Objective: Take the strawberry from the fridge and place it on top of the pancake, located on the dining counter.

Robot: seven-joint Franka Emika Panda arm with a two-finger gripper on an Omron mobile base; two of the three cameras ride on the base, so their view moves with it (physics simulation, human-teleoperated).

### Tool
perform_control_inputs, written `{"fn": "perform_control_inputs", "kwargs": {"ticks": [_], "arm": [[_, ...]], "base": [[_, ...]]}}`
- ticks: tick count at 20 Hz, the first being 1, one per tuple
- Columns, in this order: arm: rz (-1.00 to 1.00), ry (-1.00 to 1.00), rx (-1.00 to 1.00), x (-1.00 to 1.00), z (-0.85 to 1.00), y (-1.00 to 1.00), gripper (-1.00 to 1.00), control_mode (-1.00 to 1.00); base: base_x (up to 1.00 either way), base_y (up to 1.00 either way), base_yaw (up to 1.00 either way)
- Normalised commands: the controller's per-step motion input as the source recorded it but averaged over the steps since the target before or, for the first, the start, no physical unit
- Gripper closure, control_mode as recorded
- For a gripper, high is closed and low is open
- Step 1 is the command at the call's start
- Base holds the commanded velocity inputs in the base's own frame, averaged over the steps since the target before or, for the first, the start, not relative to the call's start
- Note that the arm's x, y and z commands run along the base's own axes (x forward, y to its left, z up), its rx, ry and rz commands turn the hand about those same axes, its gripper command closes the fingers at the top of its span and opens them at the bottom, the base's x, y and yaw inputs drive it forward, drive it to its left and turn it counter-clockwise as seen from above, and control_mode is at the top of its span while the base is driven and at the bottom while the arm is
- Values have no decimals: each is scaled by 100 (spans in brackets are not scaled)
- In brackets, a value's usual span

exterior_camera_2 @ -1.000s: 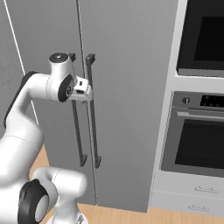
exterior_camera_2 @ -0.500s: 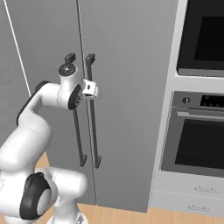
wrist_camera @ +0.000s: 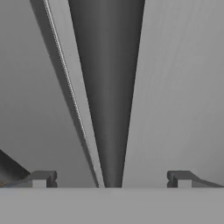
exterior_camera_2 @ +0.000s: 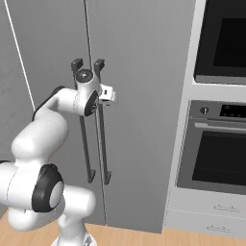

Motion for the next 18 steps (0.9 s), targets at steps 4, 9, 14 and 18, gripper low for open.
{"fn": "perform_control_inputs", "kwargs": {"ticks": [4, 9, 14, 18], "arm": [[0, -12, -3, 47, -10, 0, -100, -100], [0, -19, -2, 36, -19, 0, -100, -100], [-1, -21, -2, 29, -18, -1, -100, -100], [0, 0, 0, 55, 0, -4, -100, -100]], "base": [[0, 0, 0], [0, 0, 0], [0, 0, 0], [0, 0, 0]]}}
